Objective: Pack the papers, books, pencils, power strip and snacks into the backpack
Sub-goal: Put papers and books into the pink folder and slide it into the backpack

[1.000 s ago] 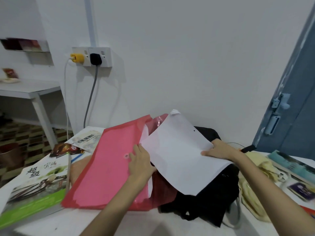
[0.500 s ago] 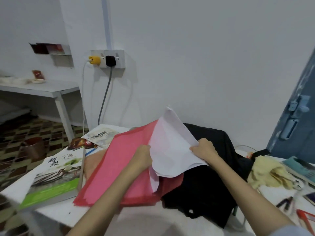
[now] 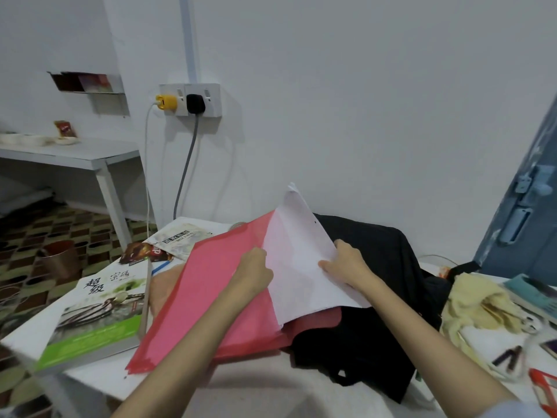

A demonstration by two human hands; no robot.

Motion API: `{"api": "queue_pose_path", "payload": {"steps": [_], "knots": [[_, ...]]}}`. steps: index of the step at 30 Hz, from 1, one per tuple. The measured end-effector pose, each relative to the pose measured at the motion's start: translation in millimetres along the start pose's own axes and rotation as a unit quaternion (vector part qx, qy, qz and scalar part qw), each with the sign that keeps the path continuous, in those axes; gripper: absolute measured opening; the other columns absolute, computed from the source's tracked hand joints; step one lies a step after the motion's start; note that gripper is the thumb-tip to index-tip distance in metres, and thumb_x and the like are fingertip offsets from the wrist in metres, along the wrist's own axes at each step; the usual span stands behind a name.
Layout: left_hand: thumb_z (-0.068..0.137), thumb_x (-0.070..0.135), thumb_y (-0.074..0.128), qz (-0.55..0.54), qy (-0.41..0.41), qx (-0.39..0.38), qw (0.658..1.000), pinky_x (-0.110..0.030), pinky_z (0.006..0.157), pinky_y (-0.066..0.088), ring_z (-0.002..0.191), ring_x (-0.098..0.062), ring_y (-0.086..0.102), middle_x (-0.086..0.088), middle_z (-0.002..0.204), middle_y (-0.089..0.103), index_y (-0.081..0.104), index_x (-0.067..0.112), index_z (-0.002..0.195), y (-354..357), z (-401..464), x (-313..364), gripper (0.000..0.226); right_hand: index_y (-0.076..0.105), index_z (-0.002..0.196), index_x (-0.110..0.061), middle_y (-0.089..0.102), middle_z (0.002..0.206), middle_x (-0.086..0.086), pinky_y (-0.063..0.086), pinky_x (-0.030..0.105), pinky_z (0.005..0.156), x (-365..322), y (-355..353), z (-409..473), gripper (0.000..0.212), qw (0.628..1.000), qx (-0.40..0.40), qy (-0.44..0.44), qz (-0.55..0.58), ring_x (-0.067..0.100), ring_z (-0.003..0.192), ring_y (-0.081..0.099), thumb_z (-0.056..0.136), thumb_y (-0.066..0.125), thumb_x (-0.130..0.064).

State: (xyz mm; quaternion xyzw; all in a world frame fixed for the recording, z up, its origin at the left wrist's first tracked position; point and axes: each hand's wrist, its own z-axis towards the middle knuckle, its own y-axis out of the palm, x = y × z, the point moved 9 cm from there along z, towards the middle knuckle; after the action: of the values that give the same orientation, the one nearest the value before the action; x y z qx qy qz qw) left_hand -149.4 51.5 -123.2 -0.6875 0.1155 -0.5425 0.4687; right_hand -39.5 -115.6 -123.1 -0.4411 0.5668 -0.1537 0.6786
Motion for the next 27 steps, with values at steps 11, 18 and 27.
{"api": "queue_pose_path", "payload": {"steps": [11, 18, 27], "knots": [[0.08, -0.009, 0.038, -0.095, 0.078, 0.013, 0.992, -0.044, 0.099, 0.04, 0.115, -0.037, 0.053, -0.009, 0.155, 0.019, 0.047, 0.007, 0.126, 15.7, -3.9, 8.1, 0.05, 0.046, 0.099, -0.002, 0.06, 0.091, 0.015, 0.049, 0.044, 0.068, -50.9, -6.5, -1.8, 0.029, 0.976, 0.052, -0.152, -0.145, 0.034, 0.082, 0.06, 0.08, 0.065, -0.012], [0.083, -0.012, 0.036, -0.145, 0.069, 0.02, 0.987, -0.015, 0.093, 0.033, 0.14, -0.023, 0.025, -0.009, 0.156, 0.01, 0.031, -0.001, 0.141, 16.6, -3.5, 5.5, 0.058, 0.056, 0.099, -0.002, 0.054, 0.1, 0.009, 0.039, 0.031, 0.066, -59.4, -9.3, -1.1, 0.024, 0.945, 0.136, -0.181, -0.235, 0.024, 0.086, 0.052, 0.09, 0.059, -0.024], [0.082, -0.008, 0.038, -0.156, 0.091, 0.0, 0.984, -0.046, 0.1, 0.042, 0.11, -0.037, 0.056, -0.005, 0.156, 0.013, 0.041, 0.006, 0.134, 16.7, 5.0, 15.7, 0.054, 0.047, 0.122, -0.001, 0.056, 0.115, 0.014, 0.047, 0.035, 0.084, -37.3, 12.3, 25.0, 0.03, 0.999, 0.0, -0.029, 0.026, 0.03, 0.101, 0.057, 0.092, 0.043, -0.005]]}}
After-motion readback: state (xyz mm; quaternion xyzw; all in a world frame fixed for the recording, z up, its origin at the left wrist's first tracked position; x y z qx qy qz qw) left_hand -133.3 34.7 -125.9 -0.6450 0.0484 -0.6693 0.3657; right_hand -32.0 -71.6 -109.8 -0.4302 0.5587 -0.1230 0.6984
